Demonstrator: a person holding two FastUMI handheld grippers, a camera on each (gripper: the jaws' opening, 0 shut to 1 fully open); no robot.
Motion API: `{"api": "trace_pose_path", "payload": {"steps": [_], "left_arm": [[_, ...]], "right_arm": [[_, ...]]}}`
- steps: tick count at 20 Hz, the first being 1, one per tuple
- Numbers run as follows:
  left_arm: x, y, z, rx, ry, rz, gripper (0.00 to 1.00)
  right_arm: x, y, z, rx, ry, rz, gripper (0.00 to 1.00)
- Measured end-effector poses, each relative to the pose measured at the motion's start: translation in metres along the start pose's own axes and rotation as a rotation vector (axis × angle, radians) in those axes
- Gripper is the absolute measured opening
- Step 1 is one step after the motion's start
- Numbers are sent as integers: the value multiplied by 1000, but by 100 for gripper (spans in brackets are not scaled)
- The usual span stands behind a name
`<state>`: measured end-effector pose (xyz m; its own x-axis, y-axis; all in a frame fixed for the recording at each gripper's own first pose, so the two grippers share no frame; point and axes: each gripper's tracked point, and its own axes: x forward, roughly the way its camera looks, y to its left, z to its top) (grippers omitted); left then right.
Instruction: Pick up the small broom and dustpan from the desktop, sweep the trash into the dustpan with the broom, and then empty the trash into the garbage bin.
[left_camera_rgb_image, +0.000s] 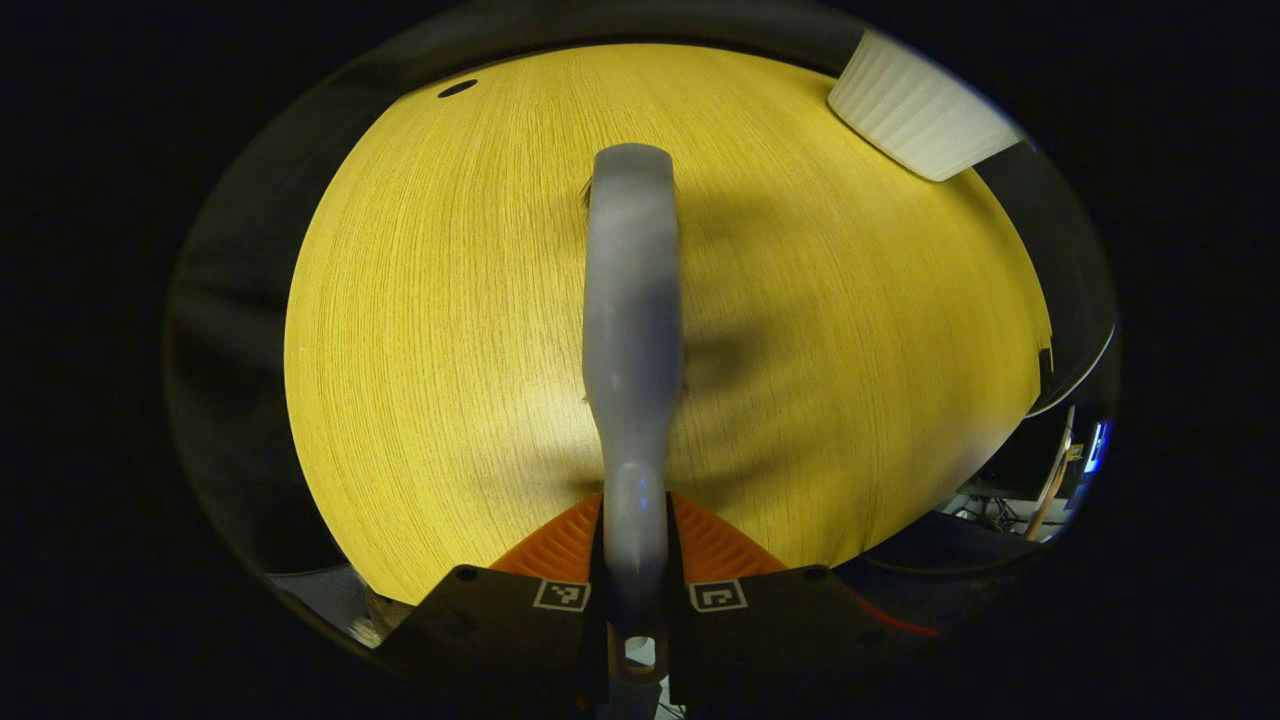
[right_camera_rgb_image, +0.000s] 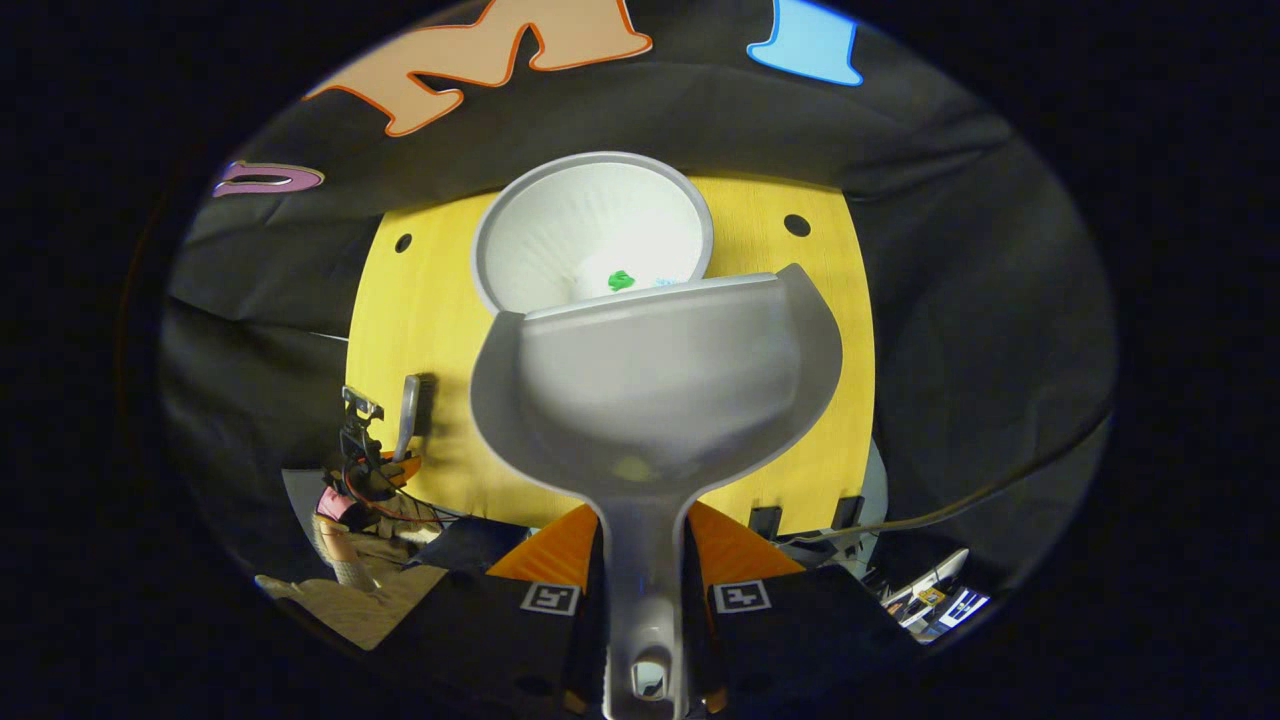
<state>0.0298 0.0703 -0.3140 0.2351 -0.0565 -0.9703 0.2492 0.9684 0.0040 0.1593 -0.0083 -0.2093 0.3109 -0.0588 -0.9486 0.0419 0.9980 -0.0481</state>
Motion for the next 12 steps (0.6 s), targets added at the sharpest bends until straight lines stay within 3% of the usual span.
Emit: {"api": "trace_pose_path", "payload": {"steps": [4,5,6,8,9,12], "left_arm": [[0,0,-1,7,-3,-5,22],[1,1,-1,12,-3,-4,21],[0,0,-2,15,0,-3,22],[0,1,-2,24,2,-3,22],[-1,1,-1,27,2,-2,22],[-2,2,-7,26,3,8,22]], "right_arm": [[-18,11,-11,21,-97,46,34],[-23,14,-18,14,-126,57,30],[-27,17,-26,0,-157,67,34],[-30,24,-48,-23,-207,78,30],[-28,30,-61,-33,-223,85,34],[-18,50,-101,-19,-269,121,34]]}}
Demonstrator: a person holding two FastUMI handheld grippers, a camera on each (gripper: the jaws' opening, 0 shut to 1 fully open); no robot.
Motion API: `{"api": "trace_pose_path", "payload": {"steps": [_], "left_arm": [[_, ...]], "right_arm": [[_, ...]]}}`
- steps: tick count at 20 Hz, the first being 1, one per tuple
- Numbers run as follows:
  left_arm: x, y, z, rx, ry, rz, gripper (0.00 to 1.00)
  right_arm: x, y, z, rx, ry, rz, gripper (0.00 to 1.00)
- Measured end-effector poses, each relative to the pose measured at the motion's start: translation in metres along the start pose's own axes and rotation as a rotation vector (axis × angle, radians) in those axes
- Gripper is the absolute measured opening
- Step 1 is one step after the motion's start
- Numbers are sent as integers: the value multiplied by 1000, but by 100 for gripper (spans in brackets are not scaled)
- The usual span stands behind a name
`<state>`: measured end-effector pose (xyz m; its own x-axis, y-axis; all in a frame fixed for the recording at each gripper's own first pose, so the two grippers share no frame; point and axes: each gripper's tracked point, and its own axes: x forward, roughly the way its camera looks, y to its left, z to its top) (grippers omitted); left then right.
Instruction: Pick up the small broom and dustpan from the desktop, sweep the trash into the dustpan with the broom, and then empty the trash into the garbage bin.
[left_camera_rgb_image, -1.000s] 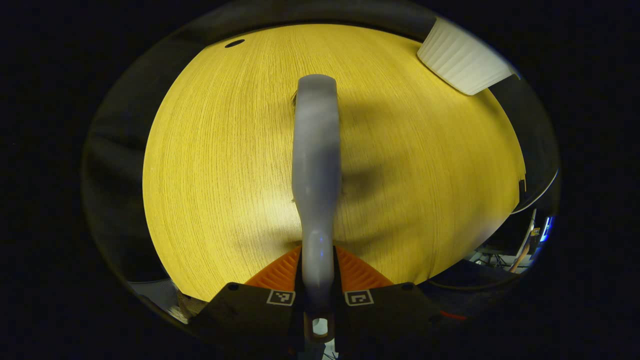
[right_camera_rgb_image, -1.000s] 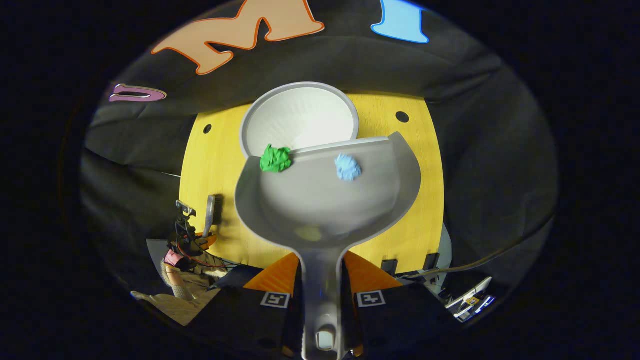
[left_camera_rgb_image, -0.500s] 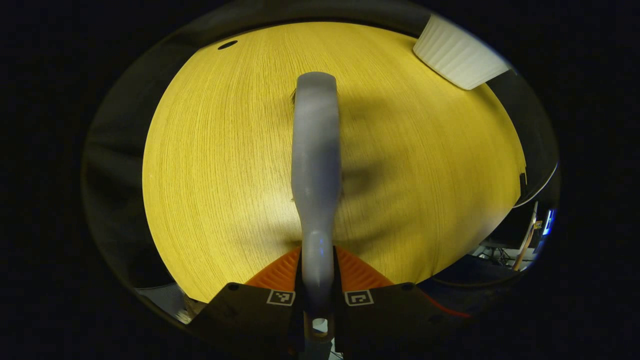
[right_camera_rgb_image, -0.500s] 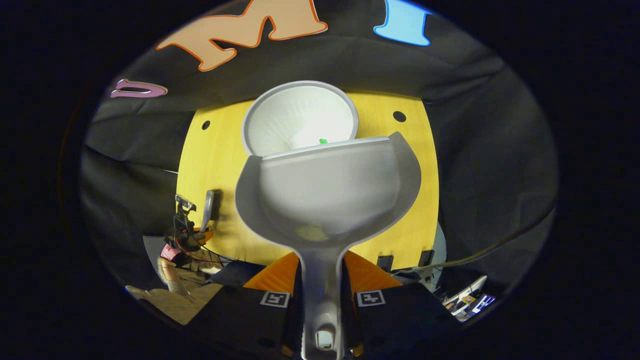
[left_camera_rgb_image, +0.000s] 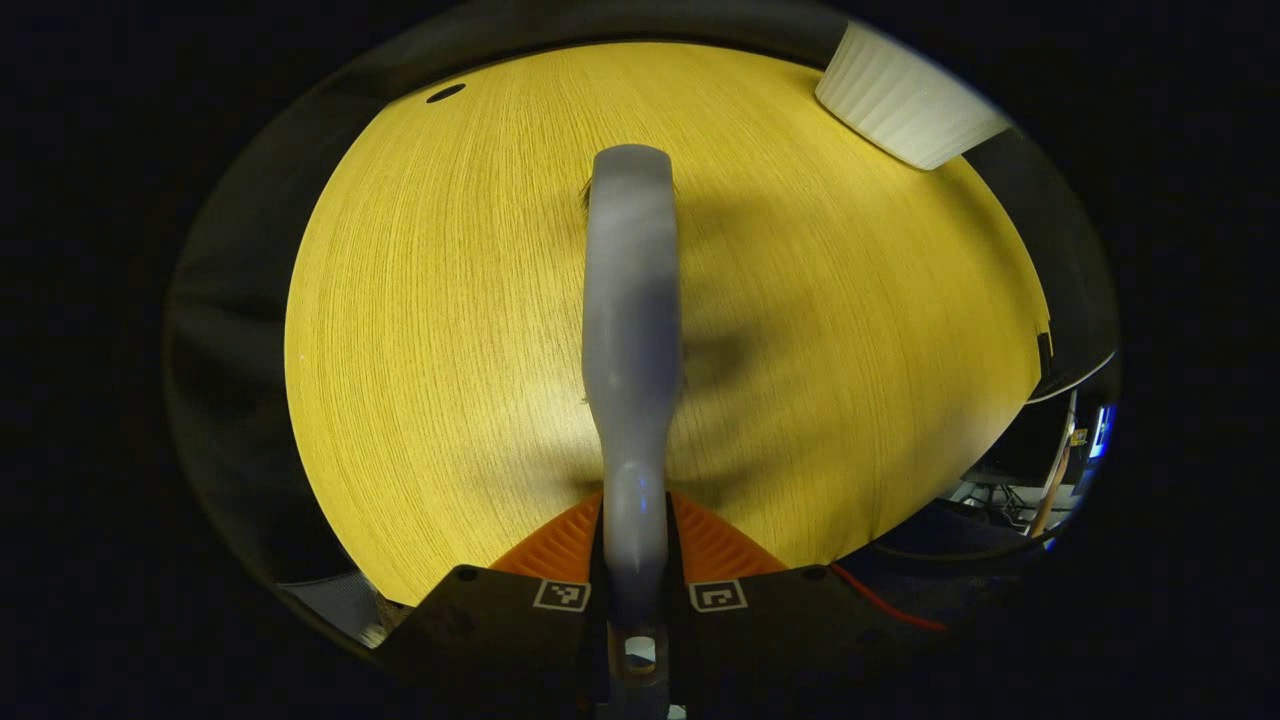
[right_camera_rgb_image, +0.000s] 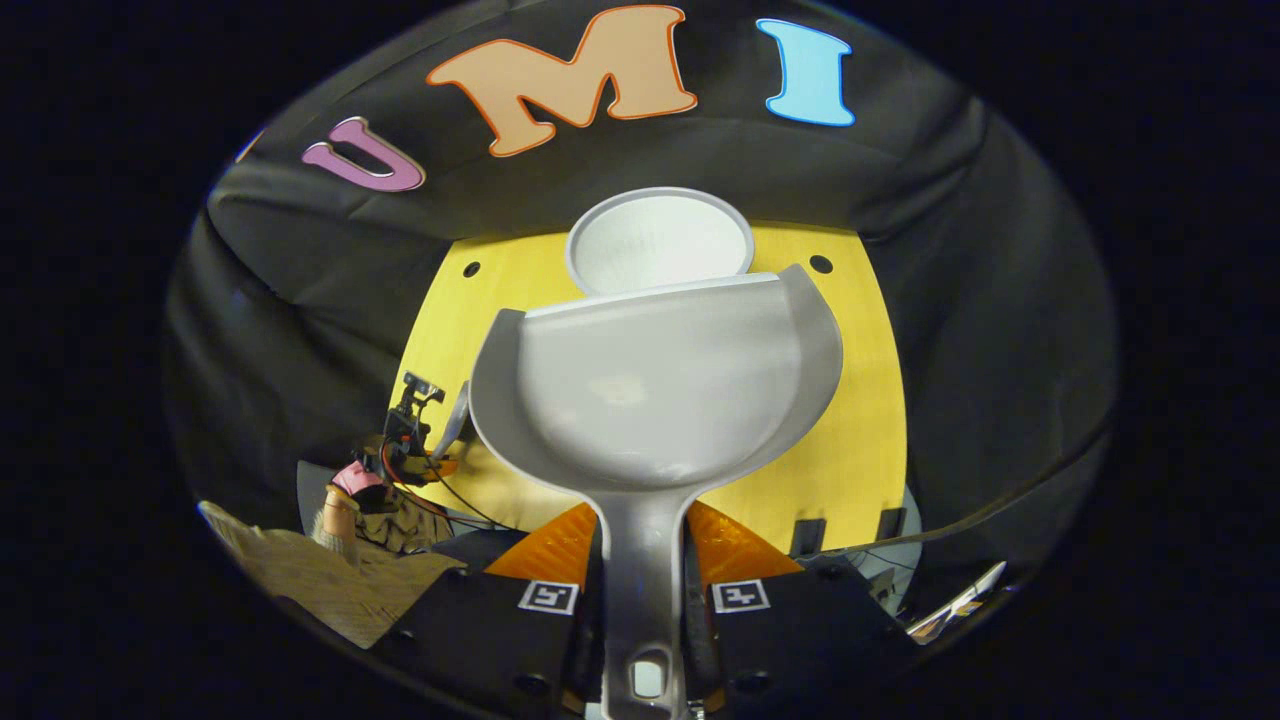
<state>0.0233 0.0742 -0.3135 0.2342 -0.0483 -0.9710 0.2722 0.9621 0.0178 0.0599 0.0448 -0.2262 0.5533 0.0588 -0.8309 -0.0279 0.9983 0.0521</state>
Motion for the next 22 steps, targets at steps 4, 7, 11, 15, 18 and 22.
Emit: {"api": "trace_pose_path", "payload": {"steps": [4,7,11,15,18,22], "left_arm": [[0,-1,-4,-3,-8,4,22],[-2,-1,-3,4,-12,6,22],[-4,0,-2,28,-20,10,22],[-5,0,-1,37,-24,14,22],[-6,1,-2,44,-27,16,22],[-6,2,-1,55,-29,28,23]], "right_arm": [[30,32,-53,56,-46,56,35],[81,67,-82,116,-79,119,34],[169,95,-121,126,-50,118,31],[247,107,-137,123,-60,67,35],[289,112,-141,150,-81,38,35],[321,113,-149,174,-67,2,35]]}}
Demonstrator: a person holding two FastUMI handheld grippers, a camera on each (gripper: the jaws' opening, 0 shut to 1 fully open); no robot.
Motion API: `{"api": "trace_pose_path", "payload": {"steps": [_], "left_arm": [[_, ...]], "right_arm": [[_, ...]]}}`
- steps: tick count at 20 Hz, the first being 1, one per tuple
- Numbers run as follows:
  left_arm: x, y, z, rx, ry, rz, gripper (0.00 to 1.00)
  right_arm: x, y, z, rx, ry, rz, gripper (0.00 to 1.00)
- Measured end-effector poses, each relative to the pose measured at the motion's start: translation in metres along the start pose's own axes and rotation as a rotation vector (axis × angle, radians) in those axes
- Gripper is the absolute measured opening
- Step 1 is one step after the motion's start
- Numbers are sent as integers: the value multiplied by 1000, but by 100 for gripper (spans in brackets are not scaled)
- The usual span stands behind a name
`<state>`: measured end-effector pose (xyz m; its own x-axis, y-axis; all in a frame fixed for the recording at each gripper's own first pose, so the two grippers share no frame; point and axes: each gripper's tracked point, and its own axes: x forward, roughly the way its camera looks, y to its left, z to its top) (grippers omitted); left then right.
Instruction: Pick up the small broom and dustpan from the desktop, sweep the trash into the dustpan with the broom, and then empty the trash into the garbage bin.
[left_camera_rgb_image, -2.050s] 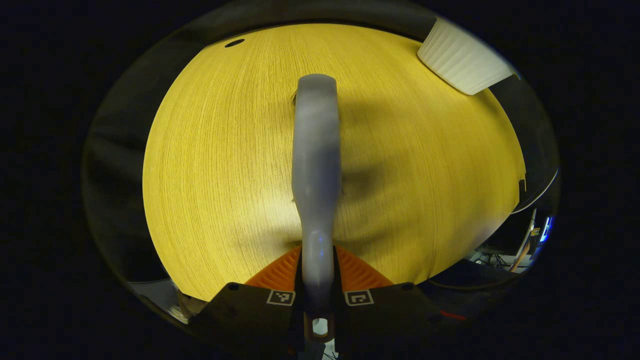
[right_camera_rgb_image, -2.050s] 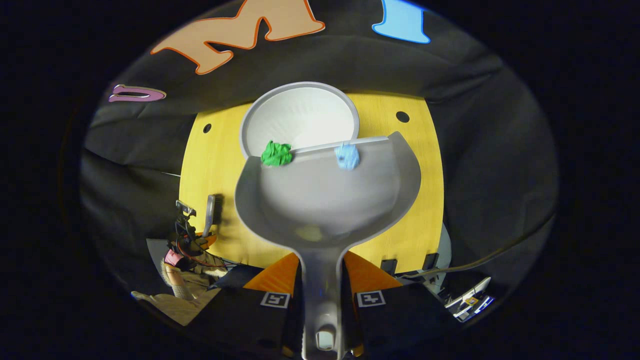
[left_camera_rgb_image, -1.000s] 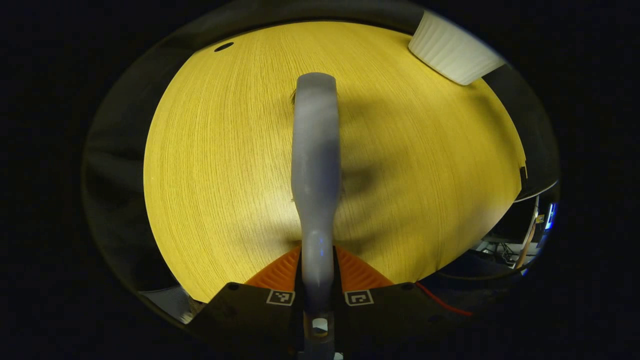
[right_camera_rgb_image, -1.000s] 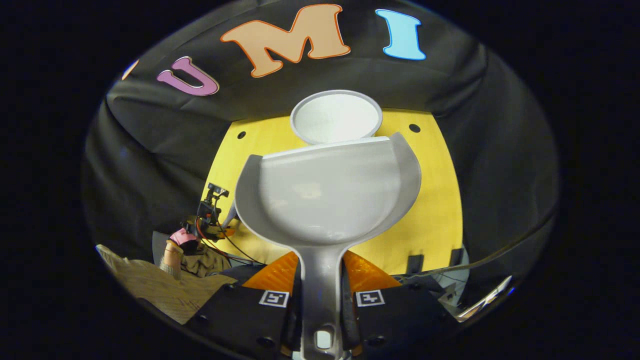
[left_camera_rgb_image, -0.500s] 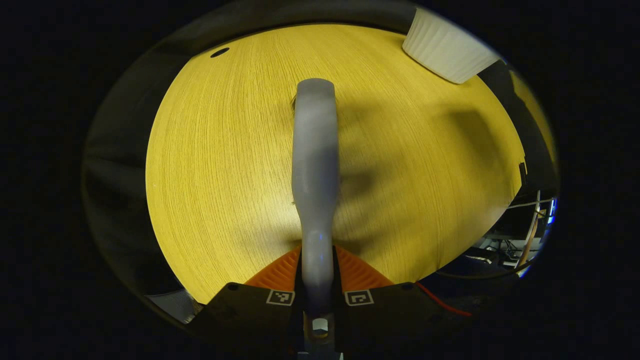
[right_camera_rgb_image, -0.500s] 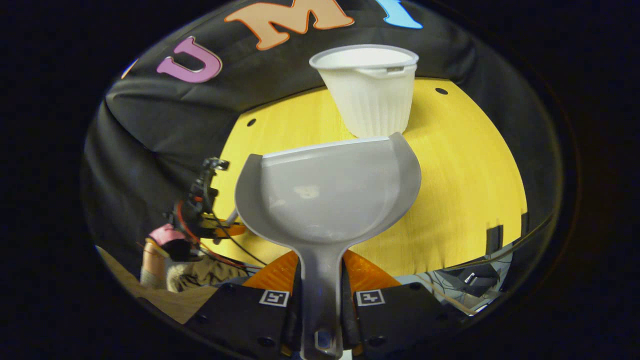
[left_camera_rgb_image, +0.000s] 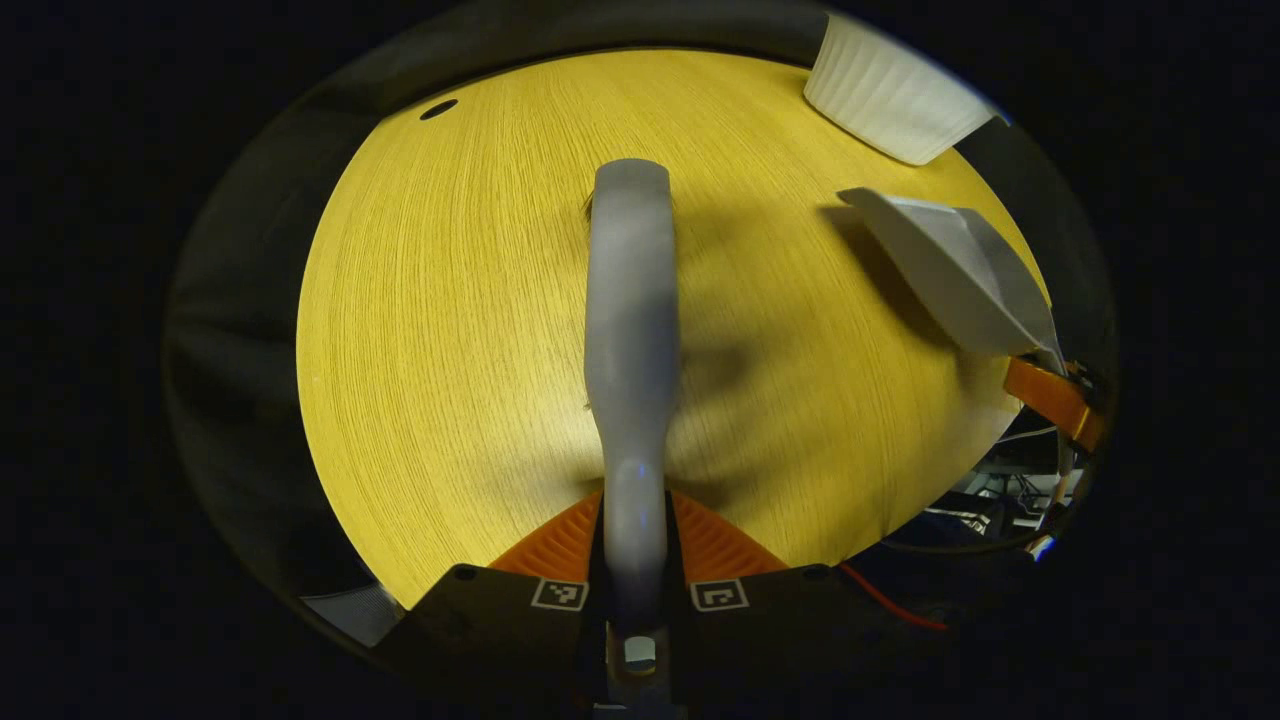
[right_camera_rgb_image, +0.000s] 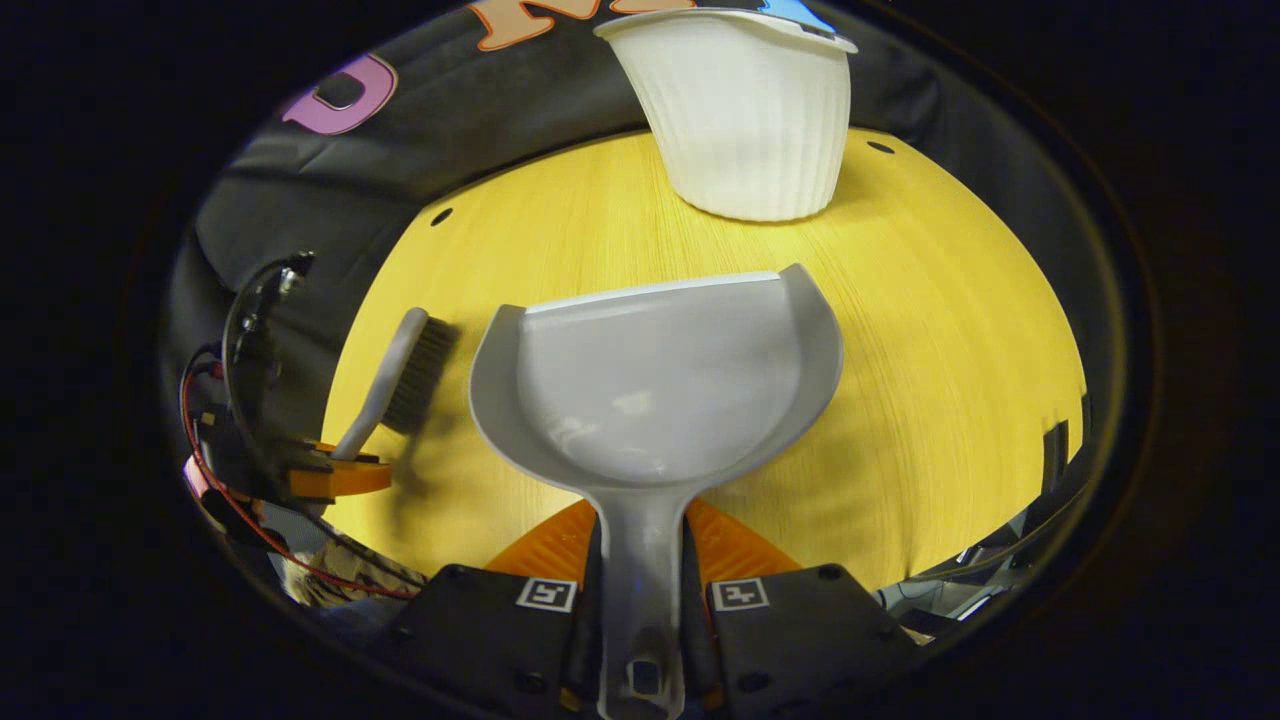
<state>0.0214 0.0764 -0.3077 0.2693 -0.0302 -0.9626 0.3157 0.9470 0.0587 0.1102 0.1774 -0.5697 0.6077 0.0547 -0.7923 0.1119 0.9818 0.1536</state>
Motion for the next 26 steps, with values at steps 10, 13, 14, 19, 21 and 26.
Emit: {"api": "trace_pose_path", "payload": {"steps": [10,13,14,19,21,26], "left_arm": [[-3,-2,6,50,-23,17,26],[-6,-4,8,61,-40,16,43],[-7,-4,10,65,-50,11,60],[-33,-18,25,26,-134,-50,79],[-51,-19,39,-11,-187,-43,86],[-110,-30,94,-42,-425,-31,96]], "right_arm": [[21,-3,0,-6,-23,-31,38],[16,2,-3,0,-30,0,32],[17,7,-2,9,-33,22,49],[4,10,7,16,-81,50,100],[-8,10,14,20,-118,54,100],[-71,5,64,8,-332,47,100]]}}
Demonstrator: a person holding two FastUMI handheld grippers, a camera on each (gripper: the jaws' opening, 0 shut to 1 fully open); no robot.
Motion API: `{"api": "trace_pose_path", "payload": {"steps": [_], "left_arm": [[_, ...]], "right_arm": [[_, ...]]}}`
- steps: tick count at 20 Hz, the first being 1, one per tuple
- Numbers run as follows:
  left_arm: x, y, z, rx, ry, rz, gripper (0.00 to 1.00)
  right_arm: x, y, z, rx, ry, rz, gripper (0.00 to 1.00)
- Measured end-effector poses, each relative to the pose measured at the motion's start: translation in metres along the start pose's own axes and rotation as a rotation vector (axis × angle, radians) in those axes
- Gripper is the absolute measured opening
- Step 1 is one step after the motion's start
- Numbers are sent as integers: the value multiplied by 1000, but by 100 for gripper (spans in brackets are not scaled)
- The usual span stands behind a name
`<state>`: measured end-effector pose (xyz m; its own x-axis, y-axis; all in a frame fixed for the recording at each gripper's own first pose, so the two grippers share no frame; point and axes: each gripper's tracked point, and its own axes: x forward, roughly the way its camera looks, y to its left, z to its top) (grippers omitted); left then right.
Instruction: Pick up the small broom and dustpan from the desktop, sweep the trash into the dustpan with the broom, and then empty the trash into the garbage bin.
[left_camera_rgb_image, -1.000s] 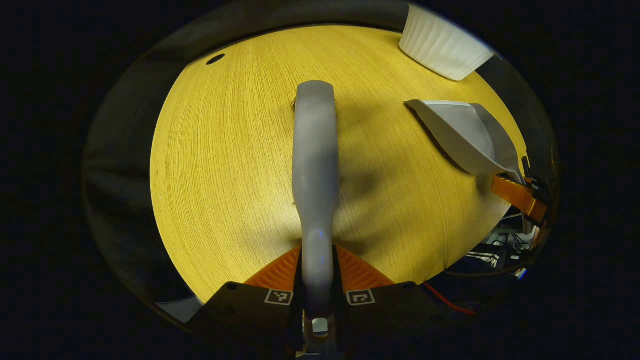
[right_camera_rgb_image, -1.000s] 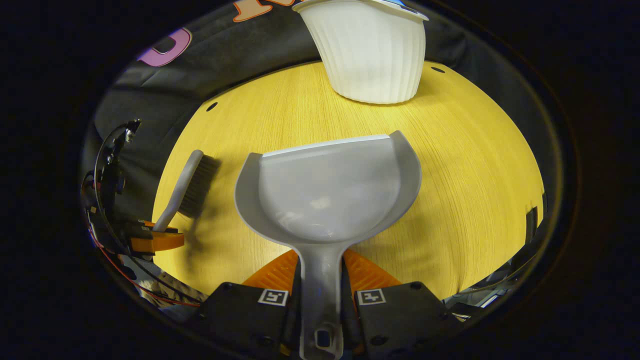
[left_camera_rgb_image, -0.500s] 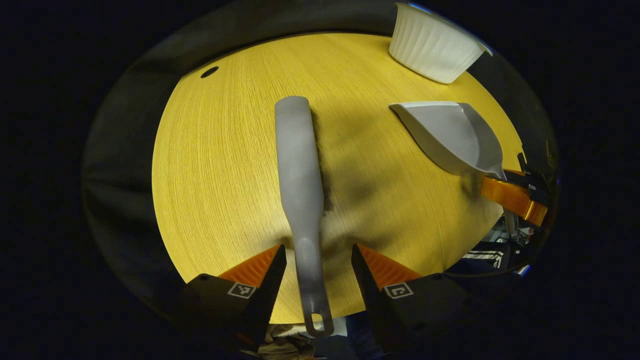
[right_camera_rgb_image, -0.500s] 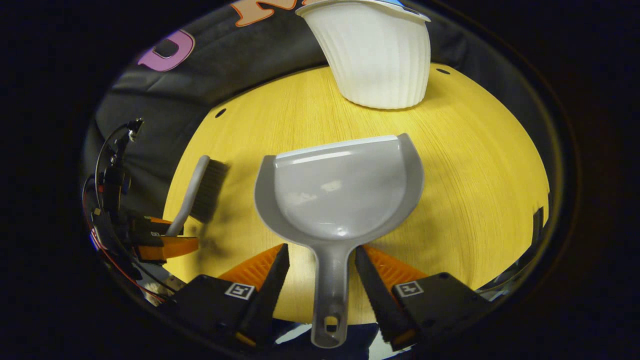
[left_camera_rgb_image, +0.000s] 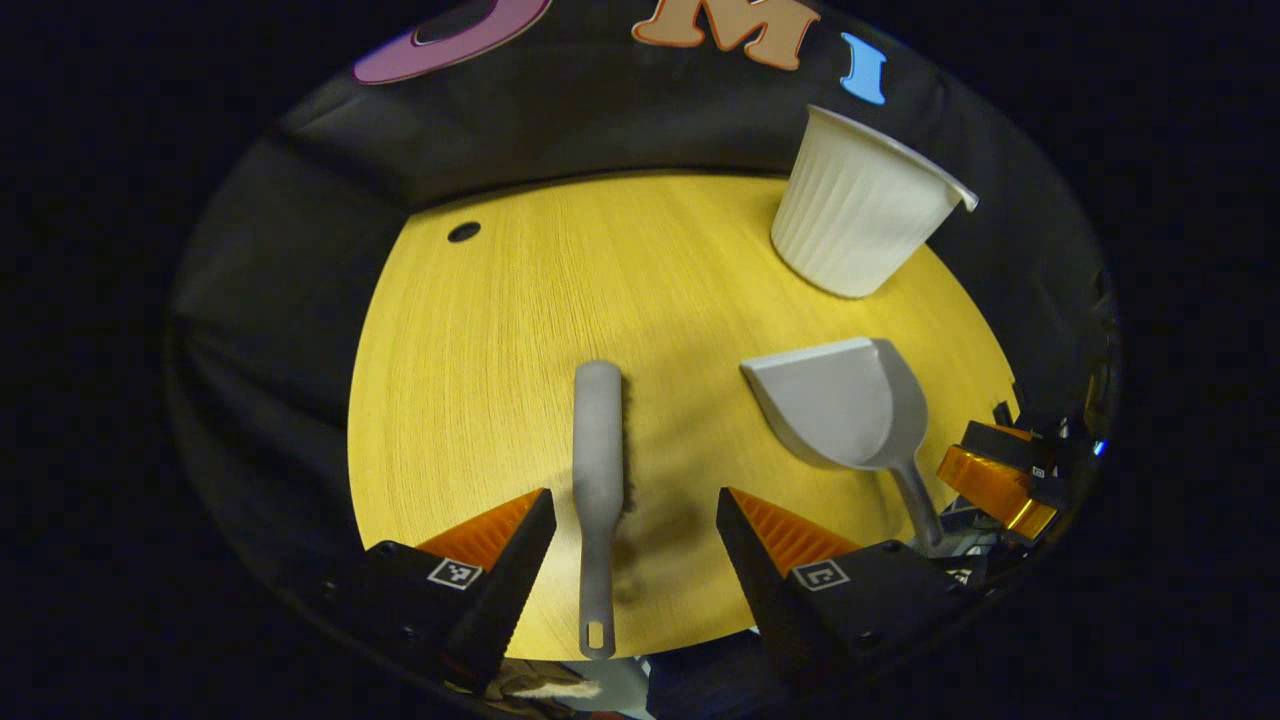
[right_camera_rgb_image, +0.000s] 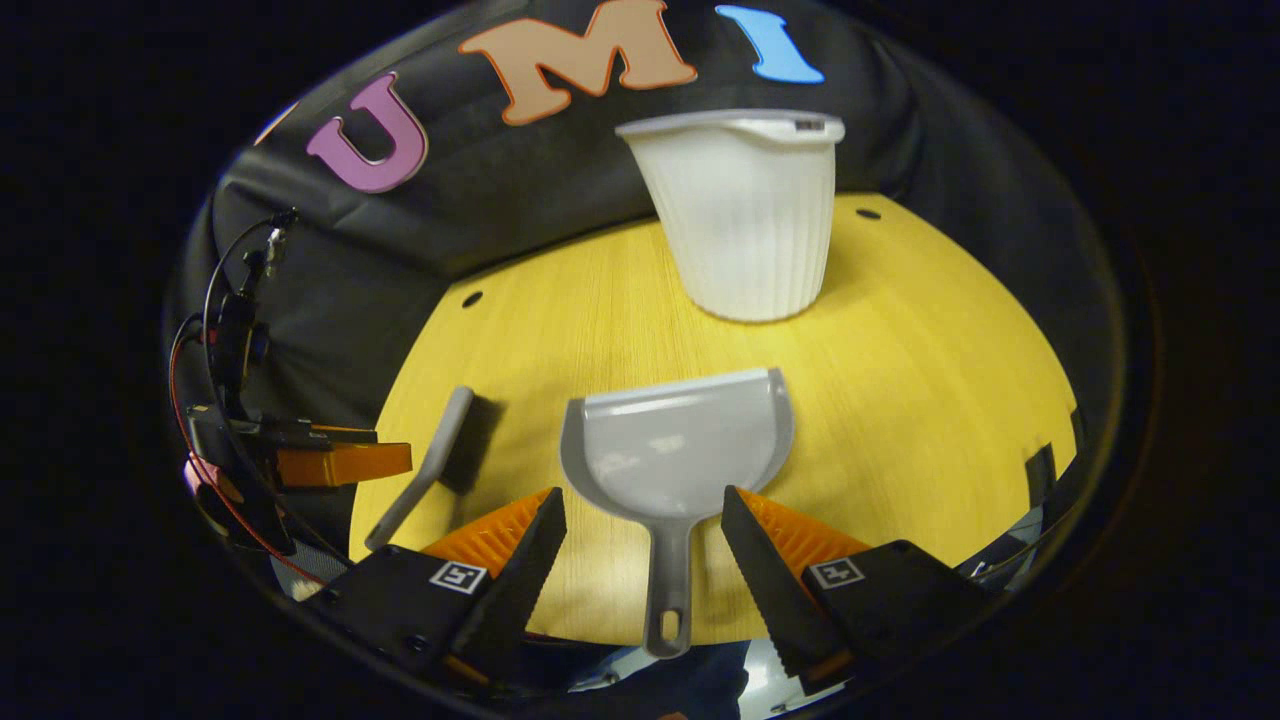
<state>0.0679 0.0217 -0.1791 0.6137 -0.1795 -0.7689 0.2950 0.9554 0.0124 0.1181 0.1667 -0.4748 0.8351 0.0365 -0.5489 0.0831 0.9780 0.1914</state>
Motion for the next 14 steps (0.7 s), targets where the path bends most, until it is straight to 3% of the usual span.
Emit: {"api": "trace_pose_path", "payload": {"steps": [4,8,11,14], "left_arm": [[-34,-32,53,18,-210,-61,95],[-70,-47,101,42,-446,-23,95],[-83,-48,121,31,-588,5,94],[-85,-52,119,46,-634,-17,94]], "right_arm": [[-49,9,70,22,-214,33,94],[-95,10,126,30,-438,53,100],[-119,8,146,20,-565,30,100],[-134,3,156,31,-641,12,100]]}}
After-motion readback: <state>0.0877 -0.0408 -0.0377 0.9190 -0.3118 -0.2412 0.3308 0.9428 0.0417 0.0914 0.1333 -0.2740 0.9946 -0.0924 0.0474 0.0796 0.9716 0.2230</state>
